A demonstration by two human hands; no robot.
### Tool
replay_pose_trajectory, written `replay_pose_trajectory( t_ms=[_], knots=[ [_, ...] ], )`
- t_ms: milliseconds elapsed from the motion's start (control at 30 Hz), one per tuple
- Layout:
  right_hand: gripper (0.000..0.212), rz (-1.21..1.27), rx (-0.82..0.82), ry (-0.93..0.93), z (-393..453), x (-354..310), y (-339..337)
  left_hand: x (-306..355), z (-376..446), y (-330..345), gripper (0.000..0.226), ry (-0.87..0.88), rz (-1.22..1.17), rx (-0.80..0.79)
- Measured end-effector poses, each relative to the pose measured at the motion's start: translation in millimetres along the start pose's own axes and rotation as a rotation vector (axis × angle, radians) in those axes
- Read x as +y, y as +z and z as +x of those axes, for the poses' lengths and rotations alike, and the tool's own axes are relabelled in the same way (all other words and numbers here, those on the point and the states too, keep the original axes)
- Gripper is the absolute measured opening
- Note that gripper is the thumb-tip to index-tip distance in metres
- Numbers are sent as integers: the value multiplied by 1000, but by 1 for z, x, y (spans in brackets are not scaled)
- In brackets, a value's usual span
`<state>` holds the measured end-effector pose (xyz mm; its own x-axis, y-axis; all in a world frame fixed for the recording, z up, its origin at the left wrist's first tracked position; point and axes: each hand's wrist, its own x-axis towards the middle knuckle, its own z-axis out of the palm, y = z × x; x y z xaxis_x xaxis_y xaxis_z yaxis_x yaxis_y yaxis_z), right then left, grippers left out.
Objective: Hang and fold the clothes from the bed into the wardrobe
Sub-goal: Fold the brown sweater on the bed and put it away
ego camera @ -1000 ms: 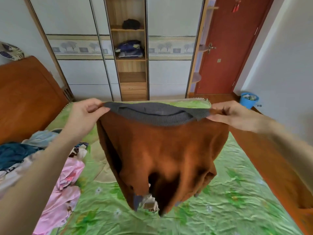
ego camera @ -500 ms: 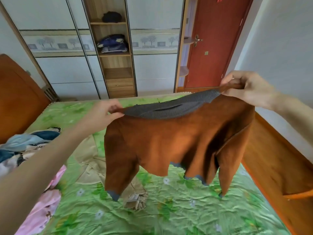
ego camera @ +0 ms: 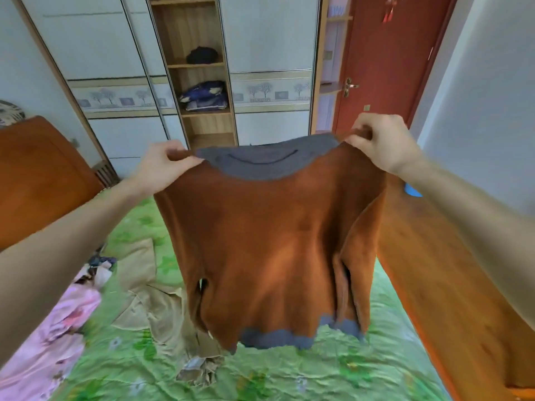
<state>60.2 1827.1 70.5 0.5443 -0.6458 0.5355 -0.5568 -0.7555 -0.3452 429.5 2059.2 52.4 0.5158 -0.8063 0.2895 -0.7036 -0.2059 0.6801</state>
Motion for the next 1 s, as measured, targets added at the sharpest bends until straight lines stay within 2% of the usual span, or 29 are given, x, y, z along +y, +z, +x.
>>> replay_pose_trajectory(
  t_ms=[100, 167, 367, 467, 600, 733, 867, 1000],
  knots=[
    [17, 108, 71, -34, -8, -1, -12, 23, -8, -9, 31, 55, -51, 63],
    [15, 145, 47, -9, -27, -1, -11, 22, -22, -6, 35, 87, -88, 61],
    [20, 209, -163, 58, -113, 6, 9, -22, -95, 31, 49, 0, -280, 15],
    [27, 212, -283, 50, -158, -2, 11, -47, -130, 37, 50, -74, -246, -57],
    [11, 258, -463, 47, -206, -14, 4, -65, -158, 29, 45, -101, -201, -178],
    [19, 330, -493, 72, -202, -22, -14, -60, -151, 12, 40, -96, -208, -266],
    [9, 401, -381, 158, -173, -14, -17, -58, -130, 5, 60, -96, -284, -349],
    [10, 464, -523, 288, -167, 8, 24, -85, -115, 46, 47, -167, -280, -382]
  ],
)
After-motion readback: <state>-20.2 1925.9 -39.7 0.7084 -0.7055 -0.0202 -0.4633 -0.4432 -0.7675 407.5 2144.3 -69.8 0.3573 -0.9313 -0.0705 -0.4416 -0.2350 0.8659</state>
